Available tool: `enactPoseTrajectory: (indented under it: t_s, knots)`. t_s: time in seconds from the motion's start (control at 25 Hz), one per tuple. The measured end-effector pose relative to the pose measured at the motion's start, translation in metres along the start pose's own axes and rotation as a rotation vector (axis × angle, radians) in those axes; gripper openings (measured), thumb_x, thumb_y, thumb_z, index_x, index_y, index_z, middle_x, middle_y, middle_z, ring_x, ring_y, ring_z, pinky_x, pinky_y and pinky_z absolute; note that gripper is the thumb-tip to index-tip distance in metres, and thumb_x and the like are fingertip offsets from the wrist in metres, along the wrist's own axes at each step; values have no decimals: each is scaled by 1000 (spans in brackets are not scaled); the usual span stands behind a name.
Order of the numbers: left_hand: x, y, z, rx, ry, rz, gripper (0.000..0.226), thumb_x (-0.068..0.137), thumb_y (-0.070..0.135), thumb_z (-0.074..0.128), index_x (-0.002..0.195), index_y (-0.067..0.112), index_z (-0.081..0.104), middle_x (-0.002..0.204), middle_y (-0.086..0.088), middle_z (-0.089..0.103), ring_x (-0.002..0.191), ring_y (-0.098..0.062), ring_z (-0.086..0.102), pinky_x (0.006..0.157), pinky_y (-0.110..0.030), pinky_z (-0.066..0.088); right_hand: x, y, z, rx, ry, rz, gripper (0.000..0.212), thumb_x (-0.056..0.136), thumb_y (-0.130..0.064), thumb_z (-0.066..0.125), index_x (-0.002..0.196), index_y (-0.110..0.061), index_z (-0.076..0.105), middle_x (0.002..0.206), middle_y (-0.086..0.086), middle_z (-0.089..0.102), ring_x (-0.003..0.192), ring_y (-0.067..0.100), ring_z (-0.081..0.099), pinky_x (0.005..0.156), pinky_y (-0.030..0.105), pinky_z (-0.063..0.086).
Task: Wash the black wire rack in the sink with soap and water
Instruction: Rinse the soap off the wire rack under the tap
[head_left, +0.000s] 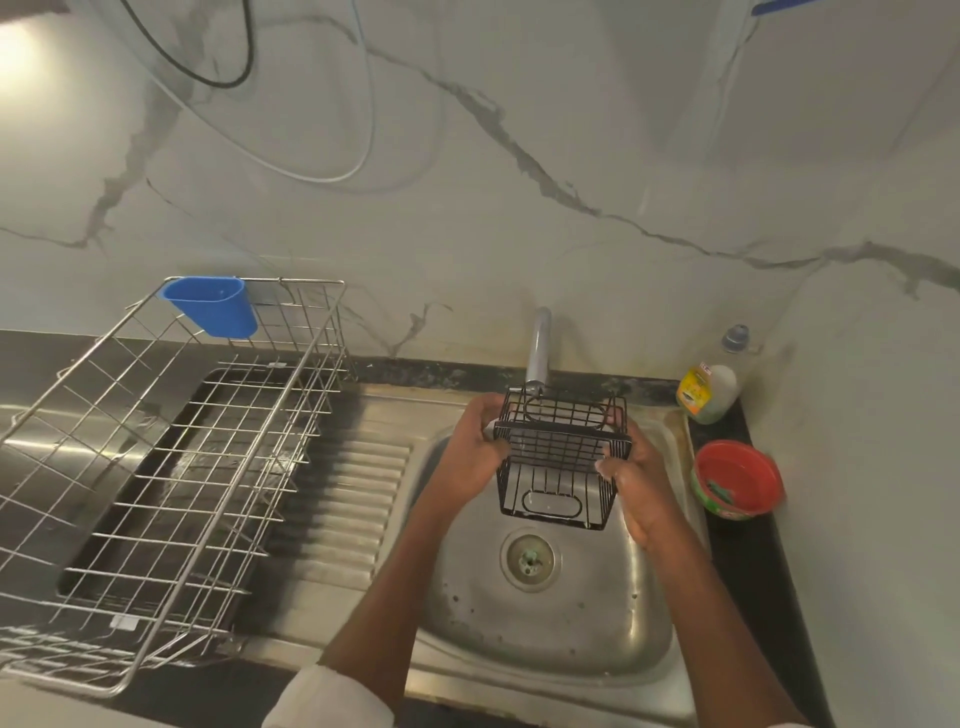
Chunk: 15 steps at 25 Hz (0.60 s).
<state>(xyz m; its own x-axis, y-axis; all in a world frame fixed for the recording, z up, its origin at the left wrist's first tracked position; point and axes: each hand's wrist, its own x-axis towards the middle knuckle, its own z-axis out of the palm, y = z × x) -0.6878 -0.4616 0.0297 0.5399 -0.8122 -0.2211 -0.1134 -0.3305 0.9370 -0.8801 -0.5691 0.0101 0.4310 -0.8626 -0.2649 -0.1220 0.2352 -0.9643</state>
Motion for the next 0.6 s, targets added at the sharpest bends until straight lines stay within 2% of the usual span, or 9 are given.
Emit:
enactPoseTrajectory:
  t_s: [0.04, 0.12, 0.24, 0.32, 0.36, 0.44, 0.52, 0.6]
  knots:
    - [-1, -1, -4, -11, 15, 1, 61, 88, -20, 59, 136, 18, 54, 135, 1, 69, 128, -20, 66, 104, -39, 58, 1, 0, 4, -1, -9, 7, 77, 85, 24, 48, 123, -42, 62, 103, -18, 77, 98, -1, 70, 86, 22, 51]
    - [-4, -2, -12, -23, 31, 9, 64, 87, -19, 61, 135, 22, 54, 137, 4, 68, 126, -21, 67, 105, -45, 58, 4, 0, 12, 1, -26, 26, 78, 84, 24, 48, 128, -39, 61, 104, -15, 76, 100, 3, 69, 81, 20, 50]
    - [-10, -4, -20, -54, 21, 20, 70, 85, -19, 61, 138, 26, 54, 143, 3, 64, 125, -26, 67, 94, -38, 62, 7, 2, 18, 14, -51, 58, 77, 84, 24, 48, 139, -30, 58, 107, -11, 73, 92, -1, 68, 75, 14, 50]
    - [-13, -6, -22, -60, 22, 24, 71, 83, -17, 63, 139, 26, 55, 142, 5, 65, 130, -26, 64, 96, -38, 60, 8, 2, 18, 13, -53, 62, 74, 84, 23, 49, 140, -24, 59, 104, -9, 71, 86, -3, 68, 72, 11, 50]
    - [-13, -6, -21, -53, 24, 22, 71, 82, -13, 65, 140, 26, 55, 141, 7, 66, 133, -24, 63, 102, -41, 59, 8, 2, 16, 18, -53, 64, 74, 84, 23, 50, 142, -23, 58, 104, -9, 70, 88, -2, 67, 72, 11, 50]
    - [-11, -6, -15, -27, 7, 21, 74, 78, -6, 67, 144, 25, 56, 141, 9, 67, 137, -20, 60, 107, -48, 57, 7, 5, 8, 39, -41, 73, 77, 85, 23, 50, 146, -24, 57, 114, -7, 71, 105, 5, 66, 80, 17, 50]
    - [-8, 1, -4, 7, -45, 38, 76, 81, -10, 66, 147, 25, 55, 142, 8, 66, 138, -20, 60, 107, -49, 58, 4, 9, -4, 74, -9, 69, 77, 85, 21, 51, 144, -27, 57, 129, -1, 70, 125, 18, 62, 91, 25, 49]
    - [-5, 11, 8, 34, -105, 52, 78, 87, -16, 65, 149, 30, 53, 146, 10, 62, 132, -16, 63, 106, -47, 59, -2, 6, -14, 109, 47, 67, 74, 85, 22, 51, 138, -29, 61, 129, -3, 71, 126, 20, 61, 93, 26, 48]
